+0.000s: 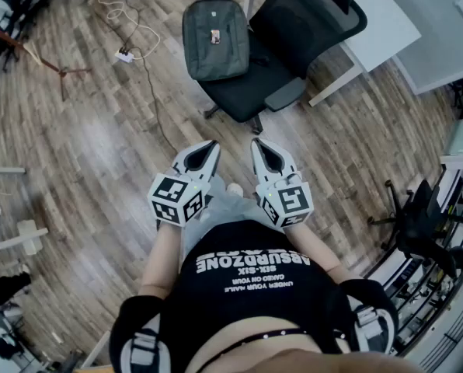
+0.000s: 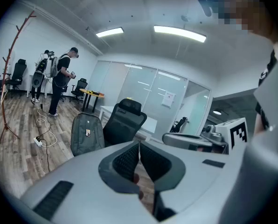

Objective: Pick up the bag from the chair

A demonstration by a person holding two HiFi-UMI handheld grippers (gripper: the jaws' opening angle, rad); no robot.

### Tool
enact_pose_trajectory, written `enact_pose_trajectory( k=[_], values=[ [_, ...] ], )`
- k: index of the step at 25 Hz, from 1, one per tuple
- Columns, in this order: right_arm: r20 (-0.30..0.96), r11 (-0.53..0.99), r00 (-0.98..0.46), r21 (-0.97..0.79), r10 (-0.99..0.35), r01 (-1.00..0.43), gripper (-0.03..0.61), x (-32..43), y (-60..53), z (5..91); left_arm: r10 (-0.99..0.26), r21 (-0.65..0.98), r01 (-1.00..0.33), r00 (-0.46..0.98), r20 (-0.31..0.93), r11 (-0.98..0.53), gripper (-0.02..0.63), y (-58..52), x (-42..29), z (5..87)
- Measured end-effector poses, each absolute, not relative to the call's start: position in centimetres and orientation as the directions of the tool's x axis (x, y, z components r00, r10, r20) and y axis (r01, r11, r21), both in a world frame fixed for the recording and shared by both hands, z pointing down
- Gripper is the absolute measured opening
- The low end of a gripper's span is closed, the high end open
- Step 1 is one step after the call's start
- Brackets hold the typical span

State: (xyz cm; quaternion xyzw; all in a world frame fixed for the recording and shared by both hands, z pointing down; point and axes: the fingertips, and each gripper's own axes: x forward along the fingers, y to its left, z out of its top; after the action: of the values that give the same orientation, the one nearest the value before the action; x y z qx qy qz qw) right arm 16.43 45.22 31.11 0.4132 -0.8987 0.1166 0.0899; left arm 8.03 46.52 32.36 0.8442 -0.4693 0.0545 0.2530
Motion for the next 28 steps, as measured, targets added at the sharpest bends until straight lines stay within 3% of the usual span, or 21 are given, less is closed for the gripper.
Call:
enact_pose_trajectory(
  k=[8, 17, 28],
  values=[
    [0.258, 0.642, -0.656, -0.145, -0.71, -0.753, 0.015, 13.6, 42.5, 31.2, -0.758, 0.299, -0.831, 0.552, 0.348, -0.468, 0.025, 44.0, 6.8, 32.3],
    [0.287, 0.647, -0.658, -0.145, -0.696, -0.748, 0.017, 8.2, 37.0, 32.0, -0.764, 0.306, -0.846, 0.528, 0.371, -0.436, 0.025, 38.4, 0.2, 33.1],
    [0.209, 0.629, -0.655, -0.183, -0.726, -0.755, 0.017, 2.5, 29.9, 31.3, -0.716, 0.323, -0.804, 0.593, 0.37, -0.499, 0.025, 31.7, -3.9, 33.9]
  ],
)
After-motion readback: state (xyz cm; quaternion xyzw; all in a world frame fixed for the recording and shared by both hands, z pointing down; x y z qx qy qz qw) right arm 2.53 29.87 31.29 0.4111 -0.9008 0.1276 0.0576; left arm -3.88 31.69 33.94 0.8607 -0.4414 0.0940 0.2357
